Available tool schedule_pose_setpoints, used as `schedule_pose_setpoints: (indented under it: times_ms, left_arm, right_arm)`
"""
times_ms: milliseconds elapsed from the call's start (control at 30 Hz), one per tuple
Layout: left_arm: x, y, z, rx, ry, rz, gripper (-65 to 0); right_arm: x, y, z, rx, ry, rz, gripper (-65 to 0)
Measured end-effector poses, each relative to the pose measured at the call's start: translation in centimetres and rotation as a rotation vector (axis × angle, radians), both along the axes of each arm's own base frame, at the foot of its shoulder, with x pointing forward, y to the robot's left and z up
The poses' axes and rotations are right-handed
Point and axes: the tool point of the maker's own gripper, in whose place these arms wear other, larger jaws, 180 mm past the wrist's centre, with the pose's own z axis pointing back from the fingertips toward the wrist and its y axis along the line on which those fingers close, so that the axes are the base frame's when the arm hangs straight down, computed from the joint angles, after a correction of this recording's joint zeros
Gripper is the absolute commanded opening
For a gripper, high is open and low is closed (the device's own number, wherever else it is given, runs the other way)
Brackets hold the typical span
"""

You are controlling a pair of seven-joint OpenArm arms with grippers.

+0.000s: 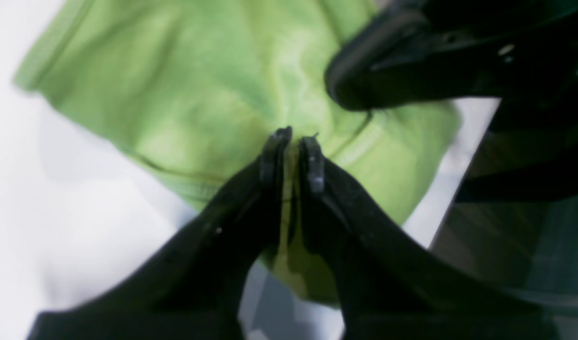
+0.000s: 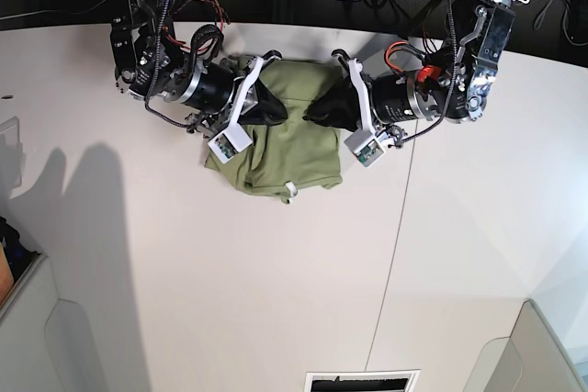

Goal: Layout the t-shirt on the table in an organized manner, then fold the t-shirt properly
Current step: 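Press the folded bundle together with both grippers and release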

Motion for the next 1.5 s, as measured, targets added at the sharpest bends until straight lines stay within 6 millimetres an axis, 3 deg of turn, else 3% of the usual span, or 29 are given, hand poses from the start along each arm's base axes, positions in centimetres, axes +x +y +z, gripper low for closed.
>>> schedule_pose_setpoints:
  times_ms: [133, 267, 400, 633, 733, 867, 1033, 1200, 1367, 1500]
  left_arm:
    - [0.1, -1.2, -1.4, -0.036, 0.038, 0.033, -58.0]
    - [-0.1, -1.9, -1.9, -0.062, 0.062, 0.046, -58.0]
    - [-0.2, -2.0, -1.3, -0.03, 0.079, 0.015, -58.0]
    - [0.0, -3.0, 4.7, -0.057, -0.055, -0.072, -58.0]
    - [0.8, -2.6, 4.9, -0.035, -0.083, -0.07, -58.0]
    - [1.2, -2.1, 3.3, -0.036, -0.069, -0.031, -58.0]
    - [2.3, -1.0, -1.0, 0.007, 0.013, 0.033, -58.0]
    - [2.5, -2.5, -3.2, -0.081, 0.109, 0.08, -58.0]
    - [2.8, -2.6, -3.1, -0.089, 0.112, 0.083, -58.0]
    - [3.1, -2.8, -2.5, -0.077, 0.141, 0.059, -58.0]
  right_arm:
    - [-0.4, 0.1, -2.0, 0.049, 0.063, -0.026, -65.0]
    - [-0.2, 0.2, -2.0, 0.068, 0.057, -0.036, -65.0]
    - [0.2, 0.3, -0.5, 0.057, 0.023, -0.015, -65.0]
    - [1.8, 1.0, 5.3, 0.082, -0.147, 0.005, -65.0]
    - [2.5, 0.9, 5.9, 0.073, -0.168, 0.001, -65.0]
    - [3.2, 0.1, 4.4, 0.0, -0.176, -0.015, -65.0]
    - [4.0, -1.0, -0.1, -0.063, -0.078, -0.033, -65.0]
    - [5.0, -1.0, -2.7, -0.003, 0.006, -0.067, -65.0]
    - [5.4, -1.1, -2.9, 0.015, 0.005, -0.08, -65.0]
    - [5.5, -1.1, -1.7, -0.011, -0.025, -0.067, -65.0]
